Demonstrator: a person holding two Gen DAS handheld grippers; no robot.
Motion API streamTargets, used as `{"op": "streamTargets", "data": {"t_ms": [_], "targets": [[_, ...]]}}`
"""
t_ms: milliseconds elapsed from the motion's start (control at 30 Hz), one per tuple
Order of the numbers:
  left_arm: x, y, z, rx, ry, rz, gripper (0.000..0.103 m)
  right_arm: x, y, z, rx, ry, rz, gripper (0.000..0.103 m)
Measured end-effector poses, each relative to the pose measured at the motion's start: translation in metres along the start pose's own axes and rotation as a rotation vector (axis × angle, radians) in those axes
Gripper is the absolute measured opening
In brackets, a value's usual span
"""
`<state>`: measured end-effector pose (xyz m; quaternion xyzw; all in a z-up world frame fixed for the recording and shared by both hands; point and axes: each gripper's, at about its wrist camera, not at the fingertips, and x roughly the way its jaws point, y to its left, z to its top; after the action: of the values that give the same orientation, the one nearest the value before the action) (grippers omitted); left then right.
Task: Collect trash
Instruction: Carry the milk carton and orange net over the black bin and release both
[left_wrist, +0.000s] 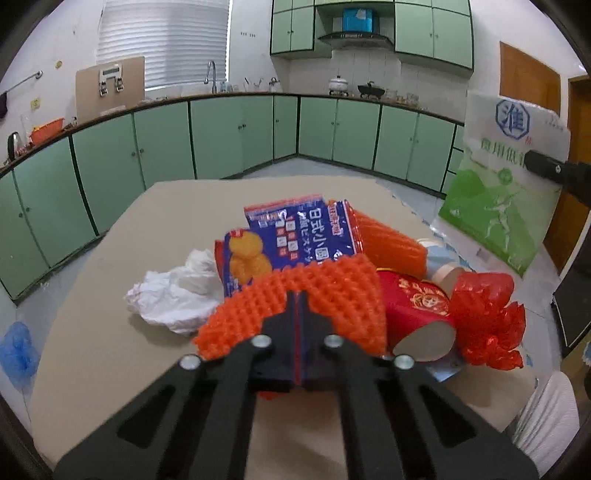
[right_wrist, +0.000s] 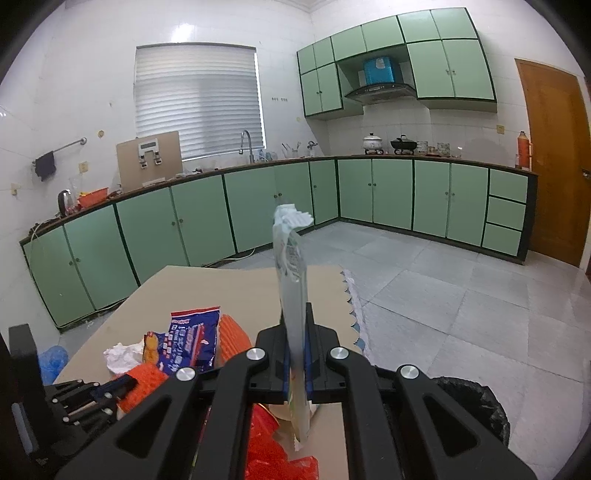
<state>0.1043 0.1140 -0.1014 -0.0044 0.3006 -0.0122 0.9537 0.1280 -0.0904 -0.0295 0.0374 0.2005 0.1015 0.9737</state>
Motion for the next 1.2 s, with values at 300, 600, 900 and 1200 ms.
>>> {"op": "streamTargets", "data": {"t_ms": [300, 600, 900, 1200], "targets": [[-0.036, -0.004, 0.028, -0.002, -0.136, 0.004, 0.000, -0.016, -0.011, 0.007, 0.016, -0.040, -0.028, 0.006], [-0.037, -0.015, 0.029, 0.028, -0.093, -0.033, 0.033, -0.027, -0.030, 0.005, 0.024, -0.035, -0.075, 0.006], [-0.014, -0.045, 0.002, 0.140, -0.058, 0.039, 0.068, -0.016, -0.033, -0.004, 0.041, 0.003, -0.074, 0.006], [0.002, -0.036, -0.007, 0.121, -0.020, 0.082, 0.022, -0.017, -0.035, -0.007, 0.042, 0.007, -0.079, 0.006]]}}
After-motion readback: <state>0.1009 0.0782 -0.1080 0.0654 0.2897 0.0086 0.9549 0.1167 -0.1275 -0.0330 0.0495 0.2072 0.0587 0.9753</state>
